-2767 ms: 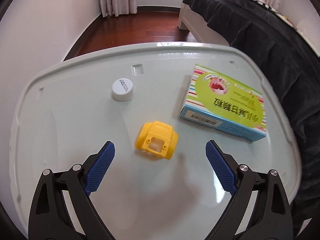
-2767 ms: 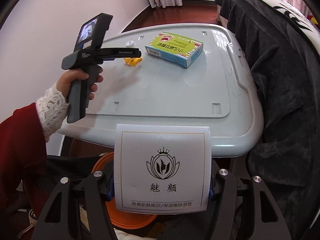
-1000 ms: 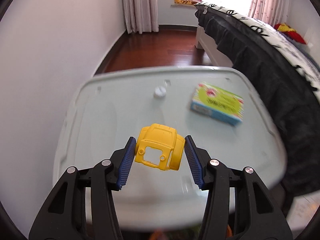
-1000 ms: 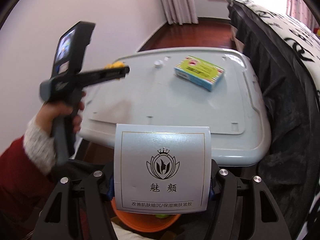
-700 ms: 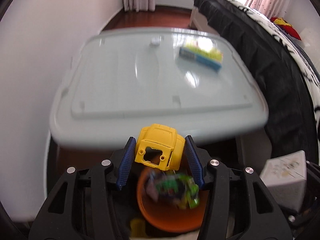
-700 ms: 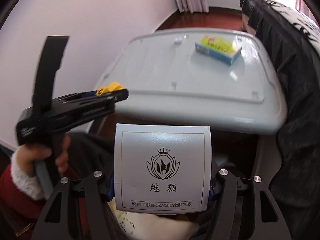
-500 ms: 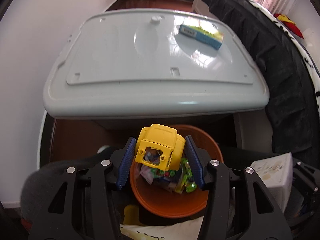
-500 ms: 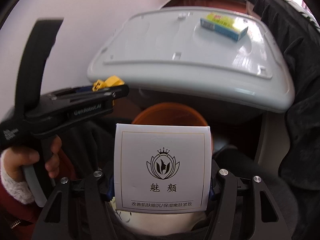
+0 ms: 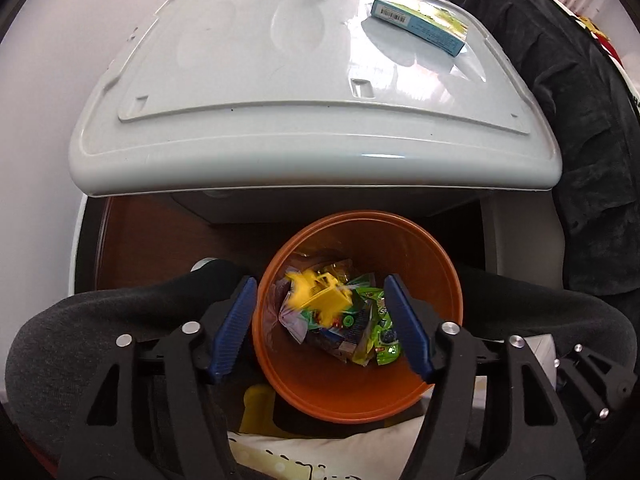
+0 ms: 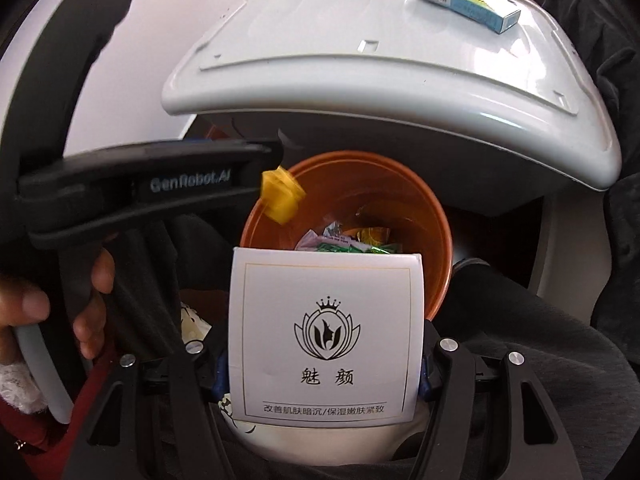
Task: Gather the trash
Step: 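Drop the yellow toy and white box into the wastebasket with both grippers, then grasp the green-yellow medicine box with the right gripper and lift it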
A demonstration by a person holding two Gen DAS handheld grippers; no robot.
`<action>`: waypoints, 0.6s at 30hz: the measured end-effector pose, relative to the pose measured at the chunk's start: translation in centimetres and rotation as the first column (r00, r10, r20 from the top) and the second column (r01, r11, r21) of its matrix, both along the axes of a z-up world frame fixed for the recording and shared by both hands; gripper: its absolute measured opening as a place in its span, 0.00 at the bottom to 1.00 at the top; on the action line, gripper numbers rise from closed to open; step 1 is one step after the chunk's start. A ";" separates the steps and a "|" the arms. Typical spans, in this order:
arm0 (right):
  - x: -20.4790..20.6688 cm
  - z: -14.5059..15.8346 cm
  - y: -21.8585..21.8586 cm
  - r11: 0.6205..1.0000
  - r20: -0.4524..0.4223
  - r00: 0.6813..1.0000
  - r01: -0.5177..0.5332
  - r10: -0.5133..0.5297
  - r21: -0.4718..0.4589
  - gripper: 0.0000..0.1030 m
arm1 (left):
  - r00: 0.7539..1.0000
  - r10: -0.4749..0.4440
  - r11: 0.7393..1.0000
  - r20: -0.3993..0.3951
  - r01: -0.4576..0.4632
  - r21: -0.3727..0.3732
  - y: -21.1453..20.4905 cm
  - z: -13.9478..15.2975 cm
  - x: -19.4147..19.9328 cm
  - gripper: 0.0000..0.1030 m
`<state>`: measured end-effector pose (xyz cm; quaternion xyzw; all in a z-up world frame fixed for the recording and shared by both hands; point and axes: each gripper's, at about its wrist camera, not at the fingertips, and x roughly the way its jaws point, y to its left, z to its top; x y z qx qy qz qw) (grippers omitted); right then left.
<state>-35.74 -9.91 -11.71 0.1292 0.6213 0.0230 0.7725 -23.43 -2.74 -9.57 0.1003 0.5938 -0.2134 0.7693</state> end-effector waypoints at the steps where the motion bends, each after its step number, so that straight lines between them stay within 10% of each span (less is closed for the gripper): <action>1: 0.0 -0.1 0.1 1.000 0.000 1.000 -0.001 0.001 0.002 0.67 | 1.000 0.001 1.000 -0.001 -0.001 0.001 0.0 -0.1 0.0 0.66; 18: 1.0 5.6 -3.7 1.000 0.100 0.995 0.029 -0.028 -0.011 0.77 | 0.991 0.028 0.999 0.131 -0.023 -0.041 0.7 4.5 2.1 0.80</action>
